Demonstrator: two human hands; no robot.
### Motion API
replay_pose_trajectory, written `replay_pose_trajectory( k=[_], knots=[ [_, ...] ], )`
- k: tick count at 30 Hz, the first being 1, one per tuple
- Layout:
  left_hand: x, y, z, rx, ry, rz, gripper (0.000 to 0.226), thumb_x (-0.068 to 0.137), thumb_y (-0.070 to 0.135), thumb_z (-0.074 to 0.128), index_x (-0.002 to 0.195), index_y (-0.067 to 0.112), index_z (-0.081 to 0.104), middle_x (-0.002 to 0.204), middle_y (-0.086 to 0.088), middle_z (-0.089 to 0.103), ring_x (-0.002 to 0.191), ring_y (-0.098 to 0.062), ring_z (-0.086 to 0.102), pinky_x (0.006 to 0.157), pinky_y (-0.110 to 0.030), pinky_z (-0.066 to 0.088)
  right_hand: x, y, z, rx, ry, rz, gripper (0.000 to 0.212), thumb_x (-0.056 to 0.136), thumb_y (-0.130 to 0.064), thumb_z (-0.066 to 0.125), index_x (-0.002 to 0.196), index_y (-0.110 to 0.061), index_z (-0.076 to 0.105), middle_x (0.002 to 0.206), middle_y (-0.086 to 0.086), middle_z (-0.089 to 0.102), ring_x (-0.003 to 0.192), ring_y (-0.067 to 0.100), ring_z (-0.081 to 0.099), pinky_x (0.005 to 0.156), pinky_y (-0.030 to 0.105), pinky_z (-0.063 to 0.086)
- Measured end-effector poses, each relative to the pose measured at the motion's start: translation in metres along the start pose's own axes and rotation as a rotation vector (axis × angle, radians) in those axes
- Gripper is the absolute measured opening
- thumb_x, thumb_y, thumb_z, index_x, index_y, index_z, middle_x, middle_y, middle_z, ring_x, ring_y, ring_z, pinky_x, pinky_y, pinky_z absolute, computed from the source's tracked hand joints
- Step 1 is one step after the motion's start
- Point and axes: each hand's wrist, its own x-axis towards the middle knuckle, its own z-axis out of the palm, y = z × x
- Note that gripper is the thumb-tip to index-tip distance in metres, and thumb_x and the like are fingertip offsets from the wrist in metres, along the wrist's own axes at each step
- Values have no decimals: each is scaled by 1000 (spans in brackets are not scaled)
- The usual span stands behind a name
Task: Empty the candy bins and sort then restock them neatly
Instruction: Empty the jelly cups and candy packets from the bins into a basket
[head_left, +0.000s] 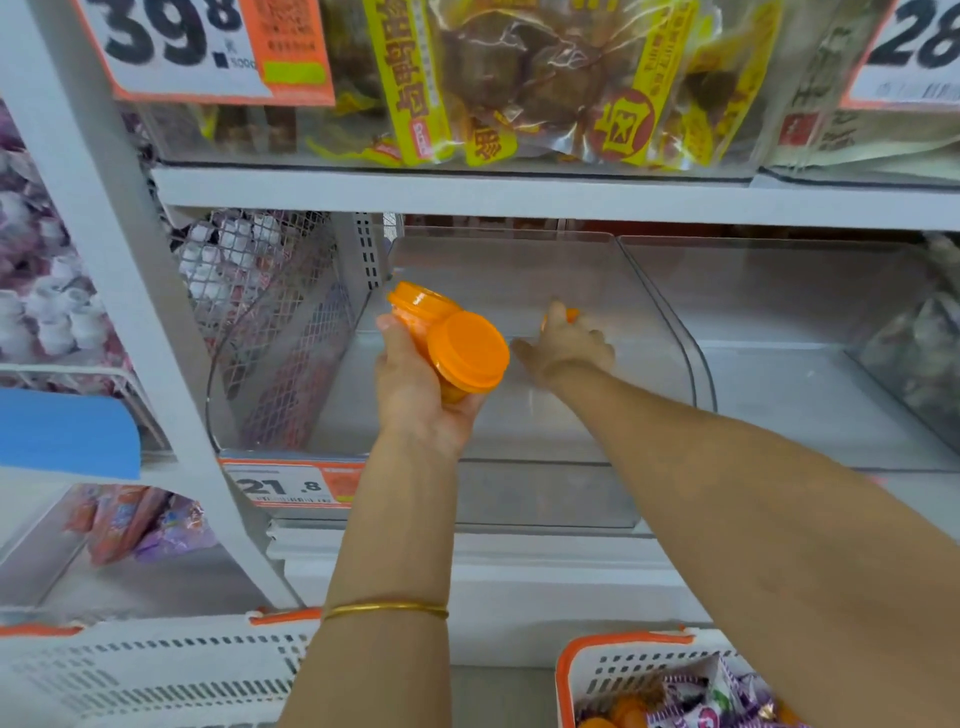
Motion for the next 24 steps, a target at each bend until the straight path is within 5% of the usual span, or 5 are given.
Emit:
replay_pose_trajectory(
  k=[7,11,17,24],
  knots=[
    [3,3,-6,21,48,3,50,97,55,30,130,22,47,114,-9,64,87,-23,64,48,-37,57,10,1,4,41,33,53,65,86,-55,58,136,-22,33,140,13,21,112,41,50,79,38,41],
    [2,10,-11,16,52,23,42,97,55,30,121,25,49,101,-6,65,88,-24,64,53,-40,57,11,0,8,19,-25,-109,55,88,-43,60,129,-20,31,137,13,28,108,43,52,73,41,40],
    [1,14,-14,-9,37,10,45,96,57,29,110,23,55,97,-7,66,96,-27,63,80,-45,53,11,-1,12,-28,56,-276,26,93,-11,48,115,-20,38,121,9,40,71,36,48,62,37,37],
    [-8,15,-11,79,-6,8,44,96,57,30,102,23,57,95,-7,65,92,-26,62,79,-44,52,-5,-11,-17,369,44,-220,34,89,-23,52,121,-22,42,124,11,44,99,40,55,81,38,43]
  ],
)
